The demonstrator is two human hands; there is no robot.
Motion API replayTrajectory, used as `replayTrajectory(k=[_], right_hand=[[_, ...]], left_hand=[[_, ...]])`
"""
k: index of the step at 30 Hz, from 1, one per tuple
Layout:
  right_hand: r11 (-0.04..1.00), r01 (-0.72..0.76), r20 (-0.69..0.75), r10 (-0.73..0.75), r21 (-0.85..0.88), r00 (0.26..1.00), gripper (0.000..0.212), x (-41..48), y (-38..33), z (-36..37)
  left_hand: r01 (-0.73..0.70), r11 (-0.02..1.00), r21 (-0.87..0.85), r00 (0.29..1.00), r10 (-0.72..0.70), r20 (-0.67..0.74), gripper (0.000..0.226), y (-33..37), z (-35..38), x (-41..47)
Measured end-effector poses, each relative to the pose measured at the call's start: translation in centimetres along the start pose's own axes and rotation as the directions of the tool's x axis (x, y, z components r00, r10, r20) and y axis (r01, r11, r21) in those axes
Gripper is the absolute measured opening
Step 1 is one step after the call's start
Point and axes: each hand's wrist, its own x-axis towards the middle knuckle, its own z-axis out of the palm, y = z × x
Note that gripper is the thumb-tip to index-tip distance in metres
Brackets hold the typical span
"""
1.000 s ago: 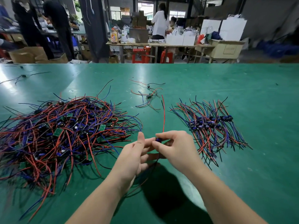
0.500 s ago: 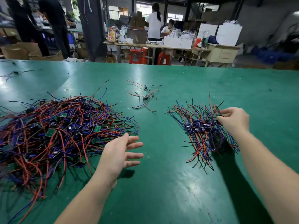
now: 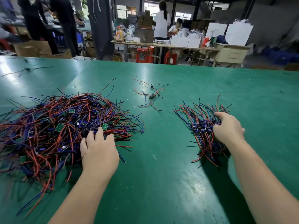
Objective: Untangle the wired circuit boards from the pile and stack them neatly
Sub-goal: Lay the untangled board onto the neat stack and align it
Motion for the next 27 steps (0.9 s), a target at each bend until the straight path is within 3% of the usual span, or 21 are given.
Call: replayTrajectory(k=[4,7,10,12,14,16,18,19,22,27], right_hand=[[0.951,0.197,0.075,-0.220,0.239,0.973,0.040,-5.0,-4.8,0.8],[0.884,0.298,0.096,-0.353,0.360,0.931,0.032,-8.7,-7.3,2.0],[0.804,0.313,0.139,-0.434,0.505,0.890,0.024,-11.7,-8.5,3.4],[0.744,0.222,0.260,-0.471,0.630,0.843,0.024,-13.1,-8.7,4.2],[0.642,0.102,0.380,-0.565,0.759,0.732,0.033,-14.1,-9.1,4.5],[0.486,0.014,0.360,-0.666,0.874,0.653,0.036,-14.7,-9.5,4.8],[0.364,-0.016,0.282,-0.693,0.931,0.663,0.027,-14.8,-9.7,4.7],[0.331,-0.027,0.258,-0.680,0.943,0.686,0.021,-14.8,-9.7,4.6],[0.332,-0.051,0.256,-0.610,0.942,0.750,0.015,-14.3,-9.2,4.4],[0.361,-0.077,0.277,-0.546,0.929,0.791,0.022,-13.1,-8.8,4.4]], left_hand=[[0.057,0.998,-0.040,0.996,-0.060,-0.066,0.024,-0.4,-0.5,0.6],[0.096,0.991,-0.090,0.990,-0.105,-0.096,0.029,-0.8,-1.0,0.9],[-0.088,0.955,-0.283,0.956,0.001,-0.292,0.030,-0.8,-1.7,0.8],[-0.355,0.794,-0.493,0.878,0.102,-0.467,0.029,-0.3,-2.3,0.2],[-0.457,0.523,-0.720,0.871,0.099,-0.481,0.030,1.1,-2.9,-1.0],[-0.334,0.255,-0.908,0.943,0.075,-0.325,0.028,2.7,-3.1,-2.0],[-0.177,0.076,-0.981,0.981,0.090,-0.170,0.021,3.6,-2.8,-2.3],[-0.141,0.037,-0.989,0.986,0.099,-0.137,0.018,3.6,-2.7,-2.3],[-0.138,0.074,-0.988,0.987,0.097,-0.131,0.015,3.4,-2.5,-2.0],[-0.135,0.194,-0.972,0.989,0.091,-0.119,0.017,3.2,-1.7,-1.7]])
